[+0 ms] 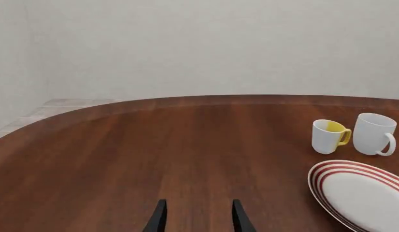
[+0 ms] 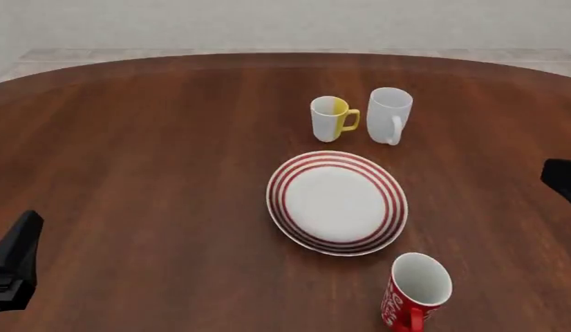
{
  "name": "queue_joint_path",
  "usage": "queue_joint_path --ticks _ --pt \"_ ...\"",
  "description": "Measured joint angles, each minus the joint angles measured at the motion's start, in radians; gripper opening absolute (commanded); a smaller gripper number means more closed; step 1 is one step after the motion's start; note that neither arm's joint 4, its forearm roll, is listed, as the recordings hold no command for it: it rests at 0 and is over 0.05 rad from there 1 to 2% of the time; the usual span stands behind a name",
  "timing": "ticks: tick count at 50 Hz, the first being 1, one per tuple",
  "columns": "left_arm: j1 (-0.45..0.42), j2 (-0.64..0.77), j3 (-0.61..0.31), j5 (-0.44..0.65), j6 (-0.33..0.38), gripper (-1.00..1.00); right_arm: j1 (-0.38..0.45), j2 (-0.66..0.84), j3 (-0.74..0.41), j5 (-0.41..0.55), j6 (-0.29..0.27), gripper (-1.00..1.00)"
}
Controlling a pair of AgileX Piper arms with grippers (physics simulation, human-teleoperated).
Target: Pick up the red mug and put it on the plate
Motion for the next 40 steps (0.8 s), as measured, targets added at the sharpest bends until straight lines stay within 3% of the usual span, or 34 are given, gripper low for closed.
queue_joint_path --ticks 15,28,40 --pt "0.000 0.000 0.000 0.000 0.000 1.00 0.024 0.082 0.082 -0.014 0.058 1.00" --pt "0.000 0.000 0.000 0.000 0.000 1.00 0.151 0.116 0.096 0.007 0.154 1.00" --pt "0.000 0.000 0.000 0.000 0.000 1.00 0.248 0.134 0.102 0.026 0.204 1.00"
